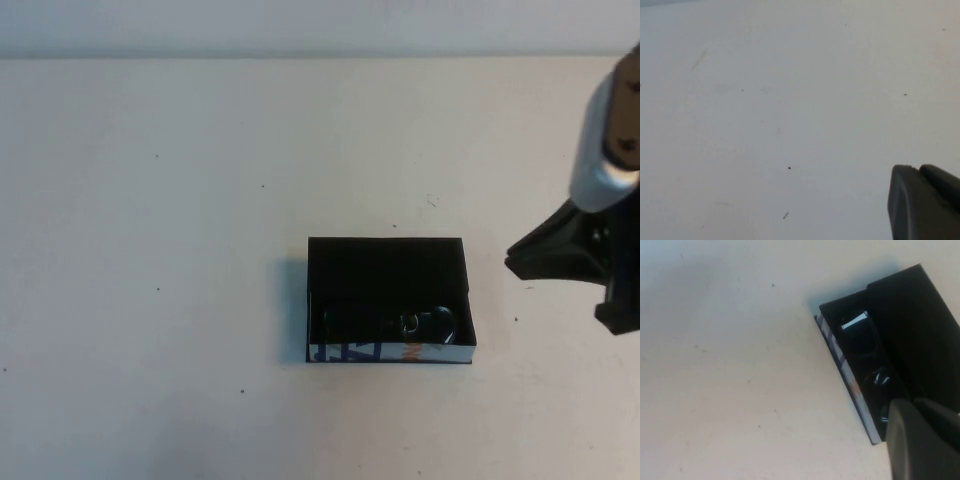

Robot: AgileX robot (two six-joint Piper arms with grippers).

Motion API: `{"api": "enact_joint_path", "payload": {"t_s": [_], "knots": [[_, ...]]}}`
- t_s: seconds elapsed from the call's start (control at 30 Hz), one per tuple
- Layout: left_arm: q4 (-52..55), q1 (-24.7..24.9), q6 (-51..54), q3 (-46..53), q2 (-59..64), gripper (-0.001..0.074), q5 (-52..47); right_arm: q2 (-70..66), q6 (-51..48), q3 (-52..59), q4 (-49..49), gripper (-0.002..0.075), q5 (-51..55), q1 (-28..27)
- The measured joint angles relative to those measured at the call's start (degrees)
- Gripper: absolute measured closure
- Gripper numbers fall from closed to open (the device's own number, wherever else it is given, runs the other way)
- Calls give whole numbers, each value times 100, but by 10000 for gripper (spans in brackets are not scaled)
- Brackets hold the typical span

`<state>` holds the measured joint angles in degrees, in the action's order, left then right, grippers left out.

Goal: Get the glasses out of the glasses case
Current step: Pick up the glasses from the glasses case

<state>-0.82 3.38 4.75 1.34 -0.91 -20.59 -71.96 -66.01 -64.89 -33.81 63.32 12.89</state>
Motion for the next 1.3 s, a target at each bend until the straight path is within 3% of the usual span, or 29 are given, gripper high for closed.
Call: {"api": "enact_joint_path", "payload": {"t_s": [0.6, 0.73, 1.03, 1.3], "knots": [[0, 0, 0, 0, 0, 739, 0, -3156, 110, -2103, 1611, 734, 257, 1093], [0, 0, 0, 0, 0, 739, 0, -3549, 294, -2354, 2165, 683, 174, 1515], [0, 0, 0, 0, 0, 739, 0, -4093, 687, -2509, 2362, 456, -97, 1872], [0, 0, 0, 0, 0, 739, 0, -4309, 712, -2533, 2362, 428, -337, 1894]]}}
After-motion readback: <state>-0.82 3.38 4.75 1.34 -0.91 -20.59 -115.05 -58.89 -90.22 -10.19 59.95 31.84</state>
